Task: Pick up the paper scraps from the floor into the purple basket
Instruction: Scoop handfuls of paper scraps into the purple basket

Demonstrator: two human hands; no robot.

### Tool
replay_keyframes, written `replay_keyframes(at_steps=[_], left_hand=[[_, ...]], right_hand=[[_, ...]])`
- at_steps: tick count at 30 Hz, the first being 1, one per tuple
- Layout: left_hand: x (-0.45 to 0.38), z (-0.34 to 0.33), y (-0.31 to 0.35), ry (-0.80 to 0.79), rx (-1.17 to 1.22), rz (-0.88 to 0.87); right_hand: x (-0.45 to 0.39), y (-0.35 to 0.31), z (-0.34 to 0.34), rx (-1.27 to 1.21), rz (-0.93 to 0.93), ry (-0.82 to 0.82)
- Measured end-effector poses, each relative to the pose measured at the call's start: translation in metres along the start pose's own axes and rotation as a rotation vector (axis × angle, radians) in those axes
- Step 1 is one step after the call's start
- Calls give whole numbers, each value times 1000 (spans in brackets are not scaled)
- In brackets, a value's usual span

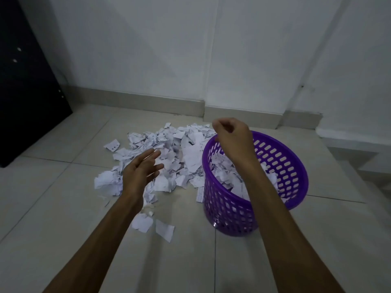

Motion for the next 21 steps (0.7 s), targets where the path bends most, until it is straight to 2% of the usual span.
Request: replay_keyframes(at_steps=[2,5,11,13,15,18,21], left_hand=[[-2,16,-5,34,17,40],[-5,37,-15,59,18,87],[-3,74,-57,121,-4,188],[-3,87,-77,136,-34,214],[-3,105,-94,190,-101,209],[-10,139,-113,306,-168,197],[-28,161,-124,334,-241,180]], right_hand=[[4,-14,-26,-113,9,-76],[17,-8,-73,-264,-106,-228],[61,88,-143,-250,-388,-401],[76,132,-155,-258,-472,-392],[84,166,-157,-210,-469,-355],[82,203,-154,-109,-385,-233],[68,222,-146,10,-249,-93]])
Point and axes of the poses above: each hand's wrist, its own x-axis away from the middle knuckle, its own z-axis out of the back of the hand, y = z × x, the point moved 10 cm from there along -x, towards the middle knuckle, and after that the axes turned 13 degrees about -x, right-handed, at the moved point
